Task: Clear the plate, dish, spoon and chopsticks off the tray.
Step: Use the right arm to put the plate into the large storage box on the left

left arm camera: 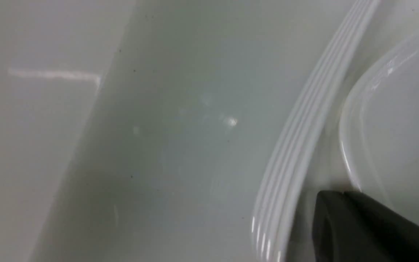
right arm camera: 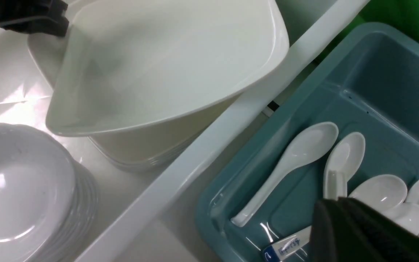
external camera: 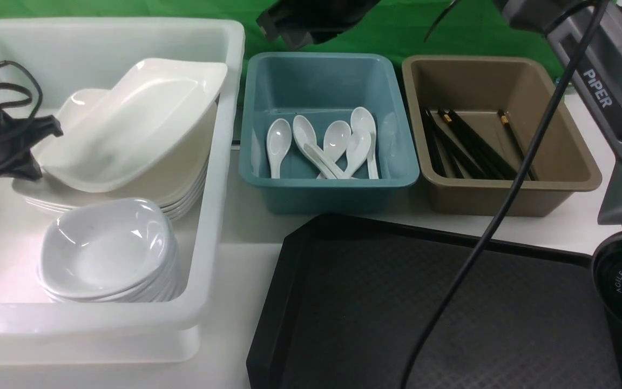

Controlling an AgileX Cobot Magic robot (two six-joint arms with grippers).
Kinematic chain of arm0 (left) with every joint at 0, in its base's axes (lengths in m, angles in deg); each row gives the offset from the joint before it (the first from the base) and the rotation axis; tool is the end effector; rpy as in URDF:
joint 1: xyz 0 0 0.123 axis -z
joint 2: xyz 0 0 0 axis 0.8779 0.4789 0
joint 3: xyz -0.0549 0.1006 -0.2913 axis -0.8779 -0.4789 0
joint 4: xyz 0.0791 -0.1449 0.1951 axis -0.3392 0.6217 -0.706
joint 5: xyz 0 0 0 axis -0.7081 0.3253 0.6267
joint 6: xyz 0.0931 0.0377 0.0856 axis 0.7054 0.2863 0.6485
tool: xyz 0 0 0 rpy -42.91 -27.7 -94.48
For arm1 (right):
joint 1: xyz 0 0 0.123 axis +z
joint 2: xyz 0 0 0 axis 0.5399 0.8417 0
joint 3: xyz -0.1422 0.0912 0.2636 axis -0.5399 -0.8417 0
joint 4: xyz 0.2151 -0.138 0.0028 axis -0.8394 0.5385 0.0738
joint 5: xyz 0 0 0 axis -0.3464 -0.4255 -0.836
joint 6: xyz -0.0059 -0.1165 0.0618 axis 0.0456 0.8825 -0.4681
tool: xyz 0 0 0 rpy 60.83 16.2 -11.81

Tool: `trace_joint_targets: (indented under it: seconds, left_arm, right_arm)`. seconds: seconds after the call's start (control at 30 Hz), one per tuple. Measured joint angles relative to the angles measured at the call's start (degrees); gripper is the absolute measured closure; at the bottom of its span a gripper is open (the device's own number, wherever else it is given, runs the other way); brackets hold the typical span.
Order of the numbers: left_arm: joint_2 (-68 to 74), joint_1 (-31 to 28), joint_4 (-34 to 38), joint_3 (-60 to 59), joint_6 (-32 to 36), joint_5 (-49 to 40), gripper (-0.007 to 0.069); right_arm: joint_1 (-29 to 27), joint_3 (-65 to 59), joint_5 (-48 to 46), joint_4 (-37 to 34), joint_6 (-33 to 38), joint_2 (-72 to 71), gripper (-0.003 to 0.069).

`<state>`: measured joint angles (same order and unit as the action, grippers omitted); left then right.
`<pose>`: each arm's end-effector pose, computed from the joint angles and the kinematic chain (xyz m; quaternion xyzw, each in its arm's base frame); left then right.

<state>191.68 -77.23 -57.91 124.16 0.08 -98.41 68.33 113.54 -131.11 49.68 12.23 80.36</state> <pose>0.4596 0.1239 0.1905 -0.1807 0.9535 -0.0033 0.2412 0.4384 0.3331 0.3993 -0.3590 0.8130 0.1562 0.4309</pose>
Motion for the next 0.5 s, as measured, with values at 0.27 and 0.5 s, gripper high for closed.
trace_joint_targets:
  seconds: [0.27, 0.5]
  left_arm:
    - [-6.80, 0.23, 11.82, -0.05, 5.82, 1.32, 0.0615]
    - [-7.27, 7.07, 26.06, 0.19, 19.15, -0.81, 0.0615]
  right_arm:
    - [0.00, 0.00, 0.00, 0.00, 0.14, 0.00, 0.0624]
    - [0.00, 0.00, 0.05, -0.06, 0.14, 0.00, 0.0617]
